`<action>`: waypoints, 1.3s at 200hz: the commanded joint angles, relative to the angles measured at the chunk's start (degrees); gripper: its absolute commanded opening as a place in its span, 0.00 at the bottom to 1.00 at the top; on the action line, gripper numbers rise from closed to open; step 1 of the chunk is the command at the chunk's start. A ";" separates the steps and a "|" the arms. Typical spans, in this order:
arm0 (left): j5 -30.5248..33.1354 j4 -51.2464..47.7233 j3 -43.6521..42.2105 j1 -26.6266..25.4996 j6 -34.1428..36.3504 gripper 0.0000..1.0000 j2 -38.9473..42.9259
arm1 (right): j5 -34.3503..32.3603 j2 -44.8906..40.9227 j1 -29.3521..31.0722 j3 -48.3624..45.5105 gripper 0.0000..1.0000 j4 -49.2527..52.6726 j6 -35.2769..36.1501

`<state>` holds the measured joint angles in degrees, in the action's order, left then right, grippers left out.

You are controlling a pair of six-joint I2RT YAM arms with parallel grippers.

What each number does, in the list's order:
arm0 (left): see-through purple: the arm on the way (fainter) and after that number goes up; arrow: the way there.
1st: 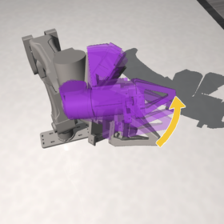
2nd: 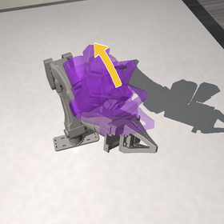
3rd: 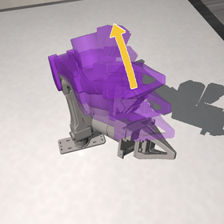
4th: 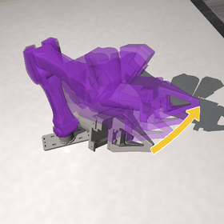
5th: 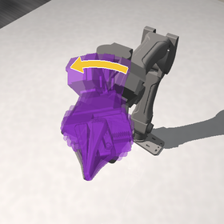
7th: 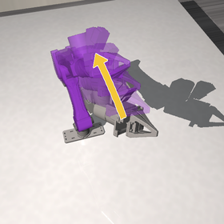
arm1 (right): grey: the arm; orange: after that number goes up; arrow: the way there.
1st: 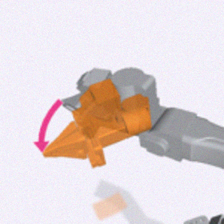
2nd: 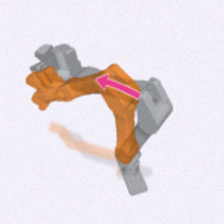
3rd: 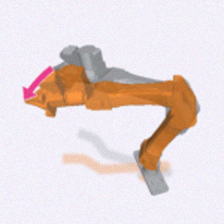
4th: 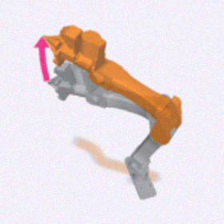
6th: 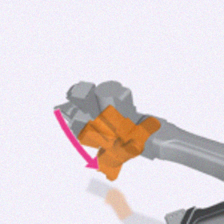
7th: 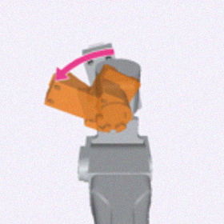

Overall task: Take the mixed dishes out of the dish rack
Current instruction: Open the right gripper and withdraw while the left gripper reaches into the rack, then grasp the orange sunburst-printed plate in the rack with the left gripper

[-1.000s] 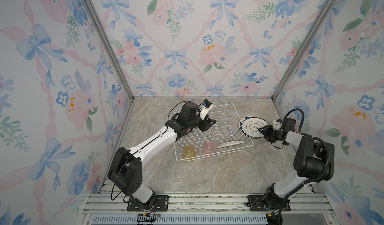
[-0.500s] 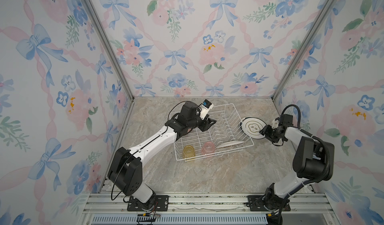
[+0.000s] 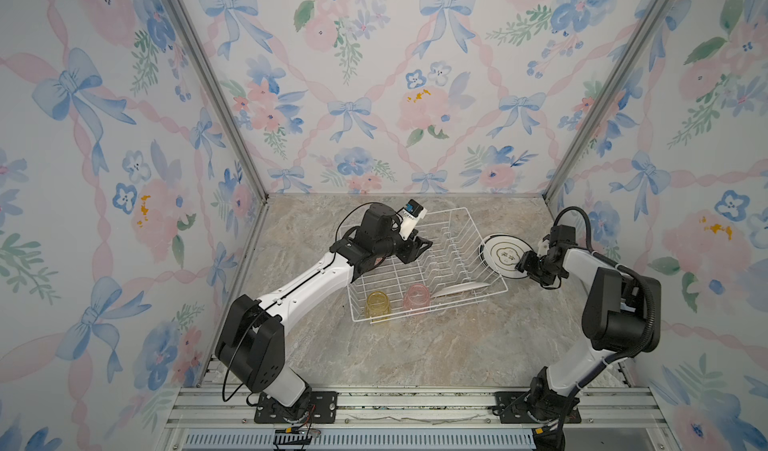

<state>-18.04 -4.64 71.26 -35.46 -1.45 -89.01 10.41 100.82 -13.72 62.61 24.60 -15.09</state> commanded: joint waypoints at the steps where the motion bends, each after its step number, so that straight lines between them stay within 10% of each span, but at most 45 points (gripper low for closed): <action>1: -1.03 -1.44 0.01 0.38 1.10 0.54 -0.72 | -2.51 1.58 1.40 2.84 0.60 3.45 1.64; 98: -1.16 -3.94 0.49 -0.94 3.14 0.54 -0.72 | -5.82 0.79 2.73 3.31 0.64 4.14 1.05; 188: 16.94 -12.91 2.09 -22.23 21.84 0.55 1.44 | 3.35 -20.17 -4.92 -4.09 0.66 0.61 -1.73; 260: 24.02 -16.90 10.01 -25.23 24.62 0.53 -7.05 | 4.00 -29.08 -1.48 -2.36 0.67 2.54 -2.45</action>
<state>3.55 -18.04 78.39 -60.05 20.69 -92.71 13.74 74.61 -15.88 58.43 25.17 -16.95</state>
